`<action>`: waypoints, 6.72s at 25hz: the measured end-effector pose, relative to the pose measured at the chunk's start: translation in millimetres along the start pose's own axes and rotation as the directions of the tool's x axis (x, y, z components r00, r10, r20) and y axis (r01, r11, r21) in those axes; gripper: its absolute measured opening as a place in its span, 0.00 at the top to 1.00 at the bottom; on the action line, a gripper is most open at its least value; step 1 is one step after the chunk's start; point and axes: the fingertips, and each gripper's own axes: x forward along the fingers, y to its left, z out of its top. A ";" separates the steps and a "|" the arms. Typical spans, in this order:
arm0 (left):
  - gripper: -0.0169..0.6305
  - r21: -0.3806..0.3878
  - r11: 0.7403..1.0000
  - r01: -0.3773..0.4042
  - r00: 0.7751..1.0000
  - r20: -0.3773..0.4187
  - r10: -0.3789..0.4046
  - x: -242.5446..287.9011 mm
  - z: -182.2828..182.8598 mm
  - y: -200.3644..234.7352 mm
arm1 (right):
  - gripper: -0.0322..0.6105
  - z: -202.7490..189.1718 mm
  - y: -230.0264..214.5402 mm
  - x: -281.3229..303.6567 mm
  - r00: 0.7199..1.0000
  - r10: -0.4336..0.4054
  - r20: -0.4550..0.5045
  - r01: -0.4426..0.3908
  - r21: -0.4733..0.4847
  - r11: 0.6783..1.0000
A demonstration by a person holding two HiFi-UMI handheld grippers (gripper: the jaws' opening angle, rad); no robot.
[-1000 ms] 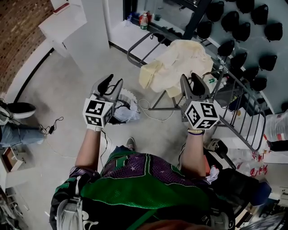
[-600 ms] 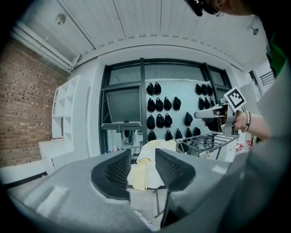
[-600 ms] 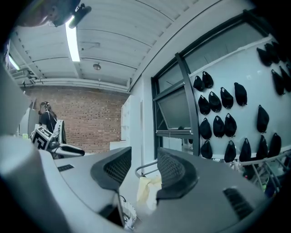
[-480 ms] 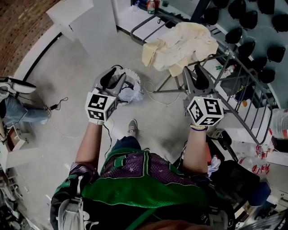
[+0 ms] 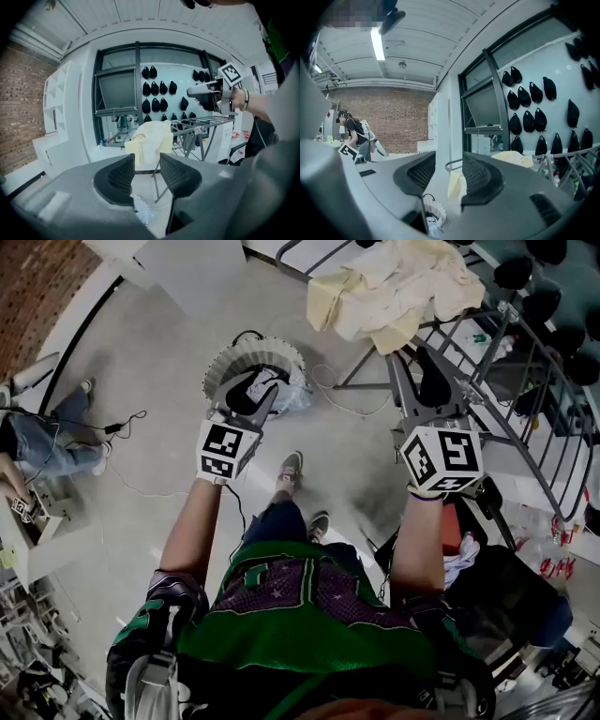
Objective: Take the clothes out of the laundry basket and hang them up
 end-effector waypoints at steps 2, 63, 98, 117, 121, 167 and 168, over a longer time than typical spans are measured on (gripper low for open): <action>0.70 0.007 1.000 0.030 0.999 -0.015 -0.030 12.5 -22.2 -3.0 | 0.69 -15.2 0.7 7.7 1.000 -0.008 -0.005 0.008 -0.001 1.000; 0.91 0.036 0.956 0.292 0.769 -0.603 -0.212 238.0 -391.6 3.5 | 0.69 -261.7 -27.2 56.8 0.971 -0.098 -0.217 0.126 0.120 0.985; 0.91 0.025 1.000 0.007 0.993 0.120 -0.010 -47.2 119.6 -121.0 | 0.69 3.1 8.4 -245.9 0.991 -0.076 0.111 0.074 0.021 0.997; 0.91 0.065 0.946 0.316 0.810 0.500 -0.305 -134.2 332.3 -271.4 | 0.69 -47.6 14.6 -304.0 0.998 -0.062 -0.015 0.062 -0.012 0.998; 0.91 0.112 0.918 0.380 0.754 0.537 -0.378 -149.1 361.5 -303.2 | 0.69 -61.3 -4.1 -312.6 0.992 -0.123 -0.027 0.124 0.026 0.992; 0.91 0.066 0.819 0.570 0.672 0.537 -0.510 66.0 432.7 -209.7 | 0.80 34.1 -199.5 -238.7 0.928 -0.369 -0.047 0.363 -0.107 0.926; 0.91 0.070 0.808 0.585 0.664 0.530 -0.527 75.0 435.5 -212.6 | 0.80 40.0 -206.0 -235.5 0.922 -0.384 -0.040 0.379 -0.101 0.920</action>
